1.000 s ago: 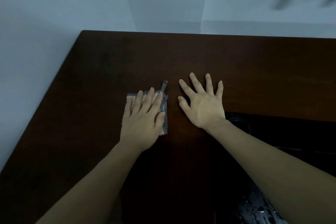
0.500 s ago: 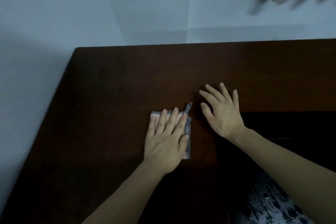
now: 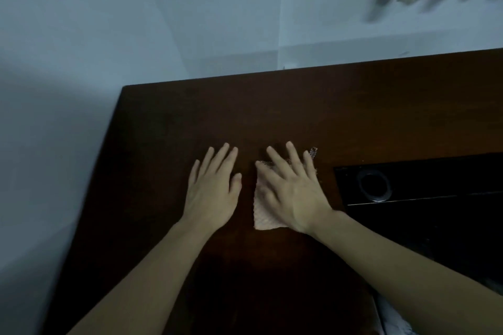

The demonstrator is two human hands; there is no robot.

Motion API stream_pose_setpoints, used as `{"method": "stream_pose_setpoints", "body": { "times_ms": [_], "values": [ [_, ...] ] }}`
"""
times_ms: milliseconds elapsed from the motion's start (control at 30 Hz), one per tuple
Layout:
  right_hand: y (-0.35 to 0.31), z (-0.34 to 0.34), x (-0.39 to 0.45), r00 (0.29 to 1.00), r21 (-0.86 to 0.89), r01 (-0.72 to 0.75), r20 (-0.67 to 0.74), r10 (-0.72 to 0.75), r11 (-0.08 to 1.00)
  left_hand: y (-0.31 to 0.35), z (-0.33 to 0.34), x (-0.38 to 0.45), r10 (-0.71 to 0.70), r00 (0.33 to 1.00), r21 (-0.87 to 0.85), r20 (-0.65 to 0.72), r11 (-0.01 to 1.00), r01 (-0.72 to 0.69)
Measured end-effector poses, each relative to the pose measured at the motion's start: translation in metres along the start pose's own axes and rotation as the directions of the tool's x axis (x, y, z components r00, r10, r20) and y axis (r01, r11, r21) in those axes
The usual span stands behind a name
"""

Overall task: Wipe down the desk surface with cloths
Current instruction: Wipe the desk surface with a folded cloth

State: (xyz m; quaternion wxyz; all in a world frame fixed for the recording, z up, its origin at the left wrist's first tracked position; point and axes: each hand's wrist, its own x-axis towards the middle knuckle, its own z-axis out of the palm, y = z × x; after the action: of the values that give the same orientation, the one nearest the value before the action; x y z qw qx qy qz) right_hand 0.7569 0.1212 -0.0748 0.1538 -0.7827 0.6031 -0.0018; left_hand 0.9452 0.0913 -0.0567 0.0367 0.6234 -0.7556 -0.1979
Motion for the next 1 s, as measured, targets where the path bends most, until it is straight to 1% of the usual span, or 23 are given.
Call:
{"method": "stream_pose_setpoints", "body": {
  "times_ms": [67,133,233,400,467,533,600,700,767,833,900,1000],
  "values": [
    [-0.01,0.013,0.0,0.999,-0.07,0.008,0.051,-0.005,0.998,-0.005,0.002,-0.001,-0.007,1.0,0.009,0.004,1.0,0.007],
    [-0.01,0.021,-0.002,0.998,-0.151,0.024,0.067,-0.014,0.988,-0.006,0.007,0.0,-0.001,1.0,0.002,0.01,1.0,0.001],
    [0.001,0.019,0.0,0.998,-0.181,0.014,0.062,-0.002,0.983,-0.002,0.016,0.002,0.028,0.999,-0.015,0.014,0.999,-0.028],
    [0.058,-0.001,0.028,0.978,-0.201,-0.201,0.011,0.207,0.959,0.012,0.026,0.014,0.115,0.993,-0.014,0.004,0.993,-0.115],
    [0.071,-0.007,0.035,0.968,-0.201,-0.239,0.026,0.249,0.95,0.014,0.032,0.017,0.135,0.991,-0.009,0.006,0.991,-0.135],
    [0.068,-0.005,0.031,0.962,-0.204,-0.257,0.043,0.271,0.945,0.015,0.039,0.017,0.138,0.99,0.023,0.028,0.99,-0.139],
    [0.054,0.002,0.015,0.967,-0.2,-0.233,0.056,0.248,0.952,0.014,0.043,0.016,0.136,0.99,0.091,0.046,0.986,-0.139],
    [0.032,0.02,-0.028,0.992,-0.182,-0.112,0.039,0.121,0.977,0.014,0.045,0.017,0.136,0.989,0.126,0.061,0.982,-0.143],
    [0.03,0.027,-0.047,0.996,-0.184,-0.054,0.065,0.066,0.982,0.015,0.045,0.018,0.139,0.989,0.139,0.052,0.98,-0.145],
    [0.037,0.023,-0.046,0.995,-0.199,-0.031,0.088,0.05,0.98,0.016,0.045,0.017,0.138,0.989,0.155,0.045,0.977,-0.143],
    [0.05,0.013,-0.031,0.993,-0.204,-0.067,0.086,0.086,0.977,0.017,0.045,0.015,0.136,0.99,0.162,0.039,0.977,-0.14],
    [0.074,0.002,0.002,0.973,-0.189,-0.226,0.004,0.231,0.956,0.018,0.045,0.016,0.133,0.991,0.165,0.027,0.977,-0.136]
  ]
}}
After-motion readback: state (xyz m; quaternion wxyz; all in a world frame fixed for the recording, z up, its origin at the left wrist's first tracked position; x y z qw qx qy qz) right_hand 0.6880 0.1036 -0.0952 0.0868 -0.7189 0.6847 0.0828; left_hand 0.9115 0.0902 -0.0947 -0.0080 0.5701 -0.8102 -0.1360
